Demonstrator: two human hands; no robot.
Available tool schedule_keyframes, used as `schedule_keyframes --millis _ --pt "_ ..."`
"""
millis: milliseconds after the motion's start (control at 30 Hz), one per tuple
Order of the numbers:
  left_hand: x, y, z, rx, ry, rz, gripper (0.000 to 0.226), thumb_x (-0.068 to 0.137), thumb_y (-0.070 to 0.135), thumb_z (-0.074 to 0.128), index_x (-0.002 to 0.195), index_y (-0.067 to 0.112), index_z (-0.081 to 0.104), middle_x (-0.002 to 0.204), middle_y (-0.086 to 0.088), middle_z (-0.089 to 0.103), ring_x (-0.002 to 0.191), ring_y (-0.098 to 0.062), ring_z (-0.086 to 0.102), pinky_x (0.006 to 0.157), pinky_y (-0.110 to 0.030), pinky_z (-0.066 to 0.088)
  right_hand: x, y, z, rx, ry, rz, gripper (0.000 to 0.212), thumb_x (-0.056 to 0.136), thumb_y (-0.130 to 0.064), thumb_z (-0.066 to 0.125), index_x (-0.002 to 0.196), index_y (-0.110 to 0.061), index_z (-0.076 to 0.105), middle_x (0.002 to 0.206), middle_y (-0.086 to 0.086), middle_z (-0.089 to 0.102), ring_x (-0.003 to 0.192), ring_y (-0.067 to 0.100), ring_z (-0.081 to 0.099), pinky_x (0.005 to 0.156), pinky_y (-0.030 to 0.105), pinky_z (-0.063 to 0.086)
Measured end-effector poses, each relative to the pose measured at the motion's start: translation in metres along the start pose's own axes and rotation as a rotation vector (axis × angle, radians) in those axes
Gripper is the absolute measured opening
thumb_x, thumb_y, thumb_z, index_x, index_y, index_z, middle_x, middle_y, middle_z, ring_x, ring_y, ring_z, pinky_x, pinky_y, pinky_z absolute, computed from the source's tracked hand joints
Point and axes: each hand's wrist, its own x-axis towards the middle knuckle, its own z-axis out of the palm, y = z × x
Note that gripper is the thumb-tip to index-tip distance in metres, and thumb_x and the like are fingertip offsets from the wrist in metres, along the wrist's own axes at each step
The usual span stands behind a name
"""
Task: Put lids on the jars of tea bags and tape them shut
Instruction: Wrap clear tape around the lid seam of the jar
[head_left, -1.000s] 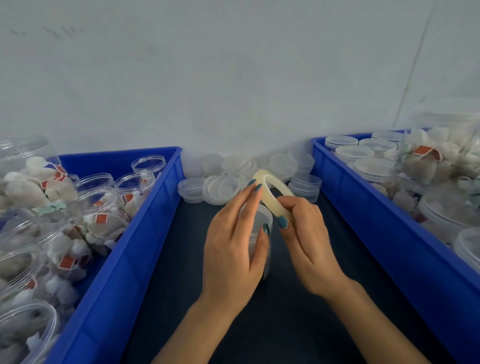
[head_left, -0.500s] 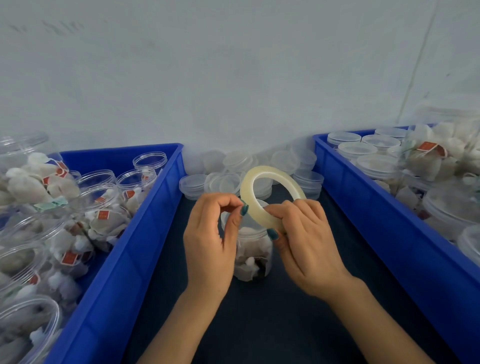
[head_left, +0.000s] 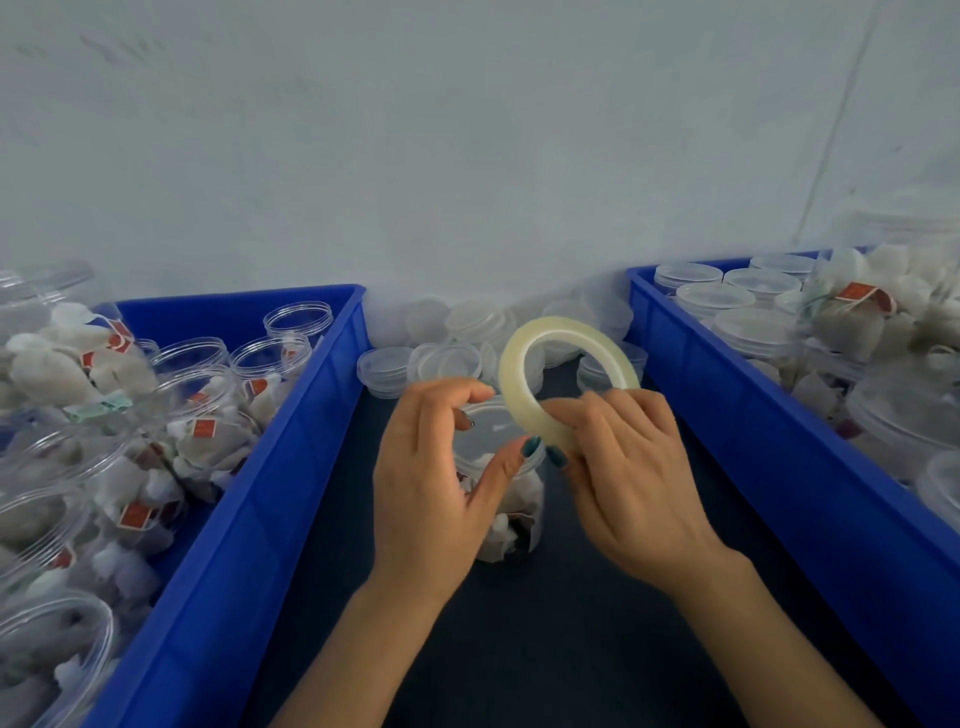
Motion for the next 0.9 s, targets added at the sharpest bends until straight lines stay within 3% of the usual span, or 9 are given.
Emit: schedule_keyframes --millis 200,367,500,700,900 --pt "0.002 -0.008 -0.003 0.273 0.024 0.217 0.015 0.103 0.032 0.05 0.1 0.018 0.054 0.101 -0.004 0.058 0.089 -0.014 0.051 0.075 -0.027 0.042 -0.001 -0.002 0.0 -0.044 -0.022 -0.045 0.026 0.095 -0.02 0.049 0.114 -0.011 0.063 0.092 0.0 0.062 0.081 0.021 0.056 0.085 0.033 0.035" --pt "-0.001 -0.006 -0.008 0.469 0.049 0.334 0.031 0.104 0.028 0.052 0.084 0.009 0.063 0.091 -0.008 0.063 0.08 -0.017 0.048 0.073 -0.026 0.032 -0.004 0.014 -0.002 -0.19 -0.05 -0.032 0.033 0.101 -0.038 0.042 0.105 -0.018 0.068 0.091 -0.005 0.066 0.089 0.019 0.06 0.093 0.036 0.031" --pt "-0.008 0.004 -0.011 0.517 0.012 0.374 0.026 0.1 0.025 0.058 0.08 0.01 0.065 0.088 -0.006 0.063 0.082 -0.017 0.048 0.072 -0.029 0.032 -0.008 0.031 -0.003 -0.246 0.013 0.054 0.04 0.1 -0.05 0.045 0.088 -0.019 0.066 0.085 -0.005 0.064 0.084 0.021 0.061 0.088 0.039 0.028" --pt "-0.023 0.007 -0.034 0.534 -0.055 0.268 0.025 0.095 0.029 0.055 0.079 0.011 0.063 0.088 -0.005 0.061 0.082 -0.017 0.048 0.074 -0.024 0.025 -0.017 0.056 -0.009 -0.217 0.05 0.153 0.057 0.1 -0.064 0.035 0.083 -0.018 0.065 0.083 -0.006 0.062 0.082 0.019 0.059 0.088 0.04 0.028" --pt "-0.039 -0.002 -0.051 0.514 -0.113 0.132 0.028 0.094 0.033 0.051 0.079 0.012 0.062 0.088 -0.001 0.058 0.079 -0.016 0.048 0.067 -0.028 0.033 -0.018 0.055 0.001 -0.206 0.048 0.197 0.057 0.098 -0.065 0.038 0.077 -0.018 0.061 0.082 -0.006 0.059 0.083 0.018 0.056 0.086 0.039 0.026"
